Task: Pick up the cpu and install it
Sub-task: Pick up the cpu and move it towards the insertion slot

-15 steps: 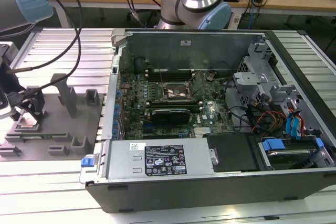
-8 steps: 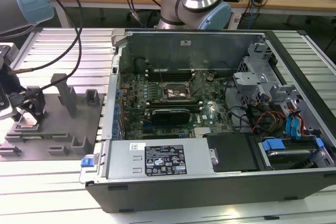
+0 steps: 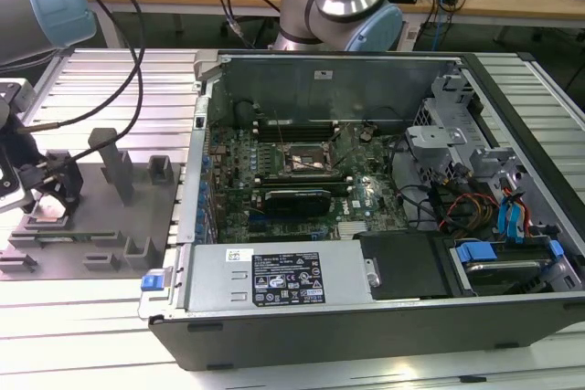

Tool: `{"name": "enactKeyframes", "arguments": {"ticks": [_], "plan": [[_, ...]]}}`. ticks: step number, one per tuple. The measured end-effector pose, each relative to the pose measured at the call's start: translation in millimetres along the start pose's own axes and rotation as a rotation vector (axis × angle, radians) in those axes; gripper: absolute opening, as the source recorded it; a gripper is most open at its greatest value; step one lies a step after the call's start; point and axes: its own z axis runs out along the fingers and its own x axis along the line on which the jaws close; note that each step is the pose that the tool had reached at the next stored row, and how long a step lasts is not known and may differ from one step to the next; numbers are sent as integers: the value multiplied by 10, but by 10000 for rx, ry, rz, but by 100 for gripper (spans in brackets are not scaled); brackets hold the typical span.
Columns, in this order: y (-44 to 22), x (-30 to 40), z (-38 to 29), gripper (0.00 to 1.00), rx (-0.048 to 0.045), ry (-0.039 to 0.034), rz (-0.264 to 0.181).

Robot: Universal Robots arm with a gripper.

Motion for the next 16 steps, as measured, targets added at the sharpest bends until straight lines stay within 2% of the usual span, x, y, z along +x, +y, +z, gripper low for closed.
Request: {"name": "enactKeyframes", "arguments": {"ticks": [5,6,7,10,16], "plan": [[7,1,6,68,-8,-1,0],[7,1,6,66,-8,-2,1],[7,1,7,59,-8,-2,0],[7,1,7,55,-8,-1,0],[8,-1,-7,55,-12,-7,0]]}}
